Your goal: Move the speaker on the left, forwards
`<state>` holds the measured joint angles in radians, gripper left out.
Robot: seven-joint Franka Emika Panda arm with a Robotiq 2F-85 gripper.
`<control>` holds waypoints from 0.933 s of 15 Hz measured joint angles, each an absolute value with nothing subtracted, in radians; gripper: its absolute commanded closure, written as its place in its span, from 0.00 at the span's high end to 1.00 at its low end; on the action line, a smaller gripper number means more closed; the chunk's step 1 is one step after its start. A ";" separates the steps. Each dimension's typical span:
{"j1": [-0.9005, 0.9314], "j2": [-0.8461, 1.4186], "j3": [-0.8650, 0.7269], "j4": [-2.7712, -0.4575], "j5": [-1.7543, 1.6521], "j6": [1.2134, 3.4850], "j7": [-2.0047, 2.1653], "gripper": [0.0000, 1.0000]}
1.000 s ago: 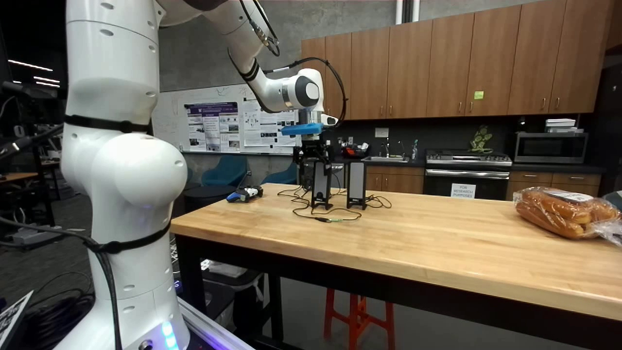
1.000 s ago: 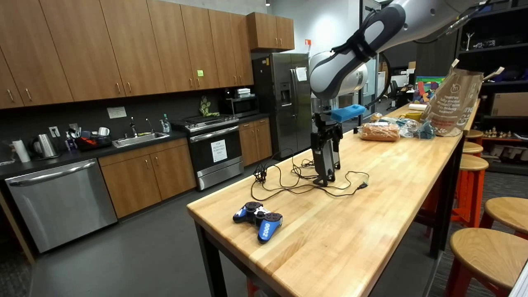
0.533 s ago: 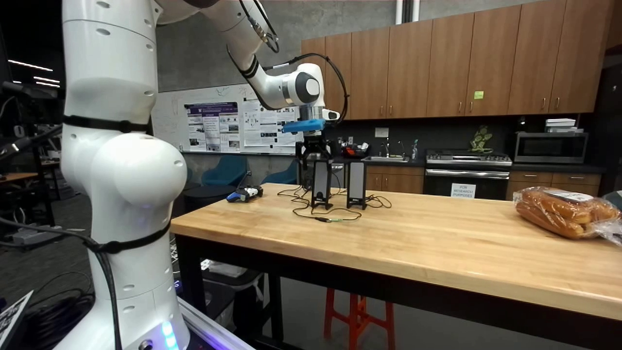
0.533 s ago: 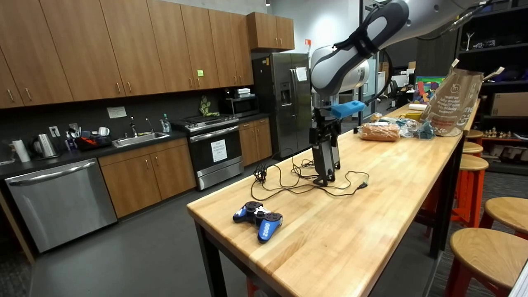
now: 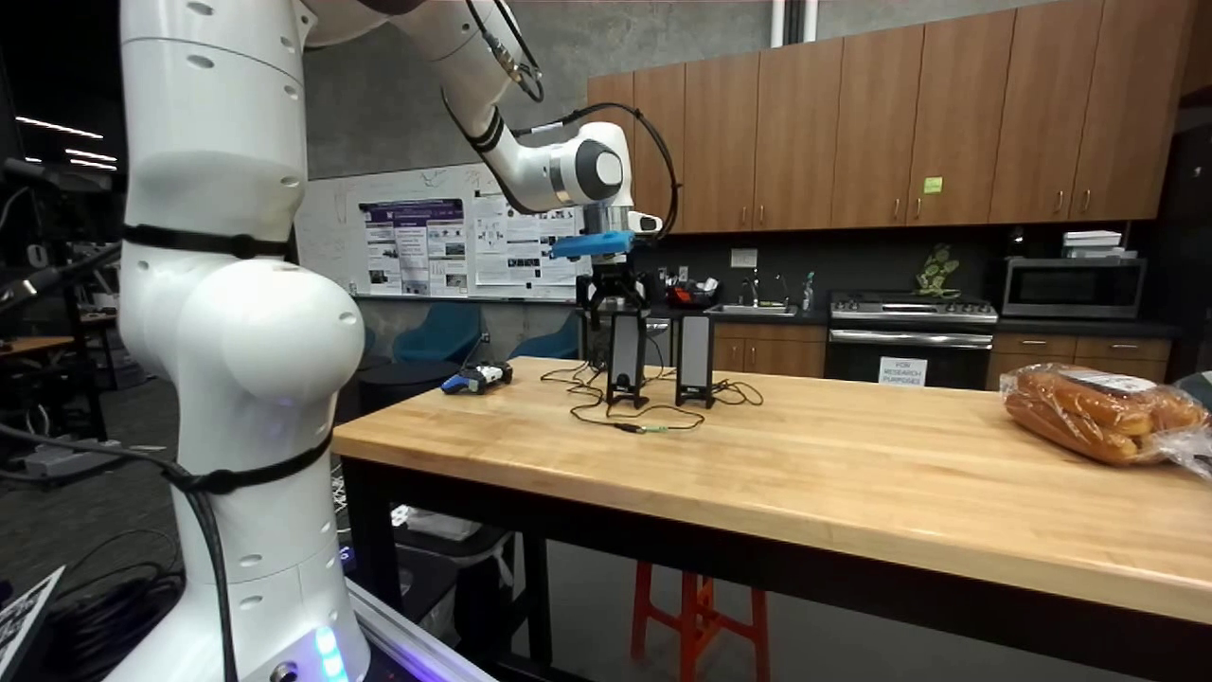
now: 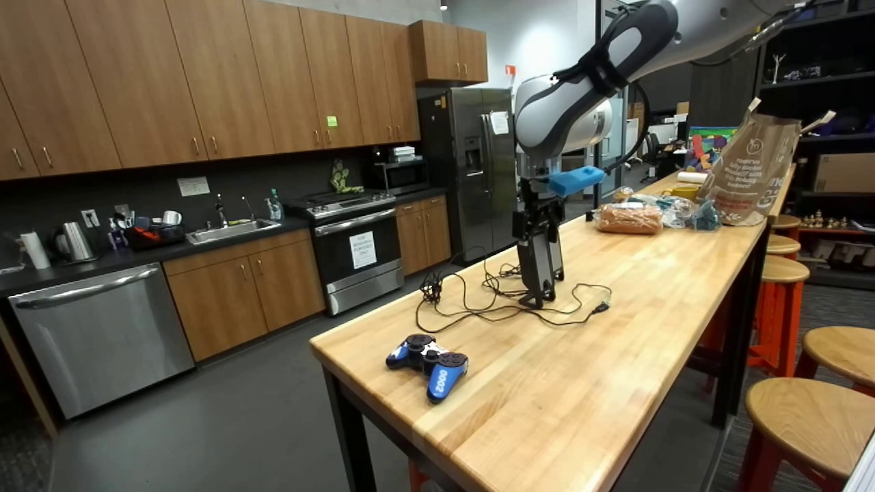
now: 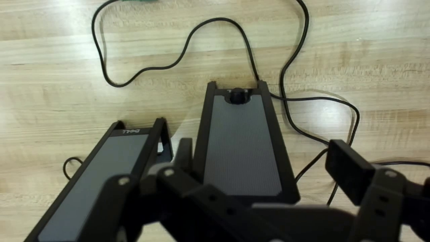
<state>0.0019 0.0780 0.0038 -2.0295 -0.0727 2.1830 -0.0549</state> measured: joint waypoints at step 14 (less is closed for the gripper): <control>0.002 0.085 0.003 -2.029 -0.083 2.201 -0.074 1.00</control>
